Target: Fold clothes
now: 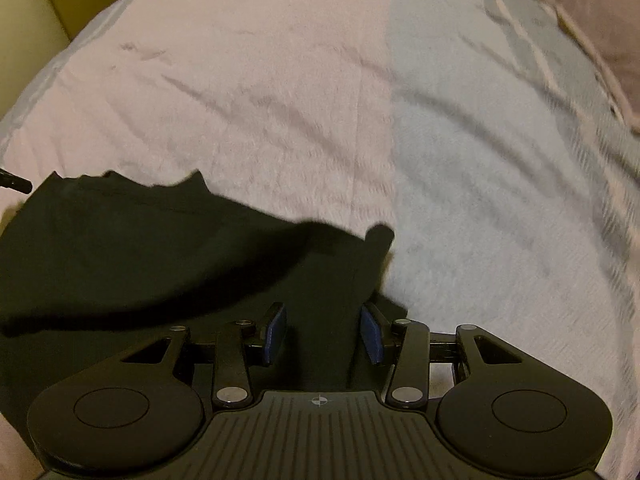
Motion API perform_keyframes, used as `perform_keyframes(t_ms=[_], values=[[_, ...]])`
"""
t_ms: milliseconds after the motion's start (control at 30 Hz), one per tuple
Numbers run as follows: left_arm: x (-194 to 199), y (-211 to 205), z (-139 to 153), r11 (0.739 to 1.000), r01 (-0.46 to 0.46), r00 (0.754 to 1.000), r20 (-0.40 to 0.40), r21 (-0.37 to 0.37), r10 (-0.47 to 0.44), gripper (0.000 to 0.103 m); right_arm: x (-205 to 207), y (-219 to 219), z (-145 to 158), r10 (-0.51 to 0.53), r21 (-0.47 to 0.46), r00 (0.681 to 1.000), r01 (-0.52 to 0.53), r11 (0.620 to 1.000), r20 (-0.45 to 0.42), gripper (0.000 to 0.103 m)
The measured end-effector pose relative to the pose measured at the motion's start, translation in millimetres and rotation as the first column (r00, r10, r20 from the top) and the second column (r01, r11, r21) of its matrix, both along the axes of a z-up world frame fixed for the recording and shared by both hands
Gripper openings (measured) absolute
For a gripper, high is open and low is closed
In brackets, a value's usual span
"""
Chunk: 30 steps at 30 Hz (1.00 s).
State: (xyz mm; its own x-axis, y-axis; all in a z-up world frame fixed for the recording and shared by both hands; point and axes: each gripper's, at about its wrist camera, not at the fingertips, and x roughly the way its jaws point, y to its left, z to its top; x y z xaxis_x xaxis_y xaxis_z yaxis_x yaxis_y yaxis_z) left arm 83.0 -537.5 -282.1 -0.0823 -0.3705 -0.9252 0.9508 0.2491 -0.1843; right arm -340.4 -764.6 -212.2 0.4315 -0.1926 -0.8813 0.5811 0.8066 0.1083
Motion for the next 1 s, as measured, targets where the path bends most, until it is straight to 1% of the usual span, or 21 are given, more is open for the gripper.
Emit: perform_keyframes(t_ms=[67,100,167,200,233,267,333,367,400,433,467,500,567,633,733,800,833,900,933,1000], values=[[-10,0,4,0.999,0.039,0.999,0.008,-0.017,-0.039,0.005,2,4,5,0.015,-0.001,1.000,-0.015,1.000,0.018,0.044],[-16,-1,6,0.998,0.059,0.998,0.012,-0.025,-0.059,0.011,3,6,6,0.023,-0.001,0.999,-0.023,1.000,0.025,0.044],[-26,-1,11,0.994,0.099,0.995,0.021,-0.042,-0.098,0.034,7,12,8,0.033,0.004,0.999,-0.034,0.999,0.032,0.044],[-31,-1,13,0.992,0.118,0.993,0.026,-0.050,-0.117,0.036,9,15,8,0.037,0.007,0.999,-0.037,0.999,0.034,0.044],[-36,-2,14,0.989,0.140,0.990,0.034,-0.054,-0.138,0.037,11,17,7,0.040,0.011,0.999,-0.040,0.999,0.034,0.044],[-43,-5,9,0.984,0.172,0.984,0.056,-0.039,-0.169,0.037,13,19,6,0.041,0.015,0.999,-0.042,0.999,0.032,0.044],[-58,-13,-5,0.973,0.229,0.968,0.104,0.013,-0.229,0.037,18,24,4,0.045,0.024,0.999,-0.046,0.999,0.027,0.044],[-63,-17,-13,0.968,0.246,0.961,0.119,0.042,-0.249,0.034,20,27,3,0.049,0.025,0.999,-0.049,0.998,0.024,0.044],[-67,-19,-20,0.963,0.263,0.955,0.128,0.063,-0.269,0.029,21,29,3,0.052,0.026,0.998,-0.053,0.998,0.020,0.044],[-69,-20,-26,0.958,0.275,0.950,0.133,0.077,-0.283,0.008,23,30,2,0.055,0.026,0.998,-0.055,0.998,0.016,0.044],[-65,-20,-23,0.965,0.257,0.958,0.116,0.050,-0.261,0.004,25,31,2,0.057,0.025,0.998,-0.057,0.998,0.011,0.044],[-60,-19,-19,0.972,0.234,0.967,0.099,0.021,-0.235,0.004,25,32,2,0.058,0.022,0.998,-0.058,0.998,0.009,0.044],[-40,-10,-6,0.988,0.143,0.988,0.065,-0.058,-0.140,0.004,25,32,5,0.055,0.015,0.998,-0.056,0.998,0.009,0.044],[-16,-2,-2,0.995,0.046,0.999,0.020,-0.091,-0.044,0.004,24,32,6,0.047,0.014,0.999,-0.047,0.999,0.014,0.044],[-1,4,-12,0.998,-0.009,1.000,-0.026,-0.068,0.008,0.004,27,32,4,0.034,0.024,0.999,-0.035,0.999,0.007,0.044],[6,10,-17,0.996,-0.064,0.995,-0.082,-0.055,0.059,0.005,29,34,4,0.032,0.032,0.999,-0.033,0.999,0.005,0.044],[9,13,-20,0.994,-0.094,0.990,-0.112,-0.048,0.089,0.007,30,35,4,0.035,0.035,0.999,-0.035,0.999,0.003,0.044],[17,20,-23,0.988,-0.150,0.979,-0.145,-0.044,0.143,0.014,31,37,2,0.045,0.041,0.999,-0.045,0.998,-0.005,0.044],[21,25,-23,0.982,-0.181,0.974,-0.144,-0.047,0.172,0.016,31,38,1,0.048,0.045,0.999,-0.047,0.998,-0.011,0.044],[30,35,-18,0.973,-0.224,0.968,-0.126,-0.054,0.216,0.012,27,36,-2,0.032,0.046,0.999,-0.030,0.998,-0.028,0.044]])
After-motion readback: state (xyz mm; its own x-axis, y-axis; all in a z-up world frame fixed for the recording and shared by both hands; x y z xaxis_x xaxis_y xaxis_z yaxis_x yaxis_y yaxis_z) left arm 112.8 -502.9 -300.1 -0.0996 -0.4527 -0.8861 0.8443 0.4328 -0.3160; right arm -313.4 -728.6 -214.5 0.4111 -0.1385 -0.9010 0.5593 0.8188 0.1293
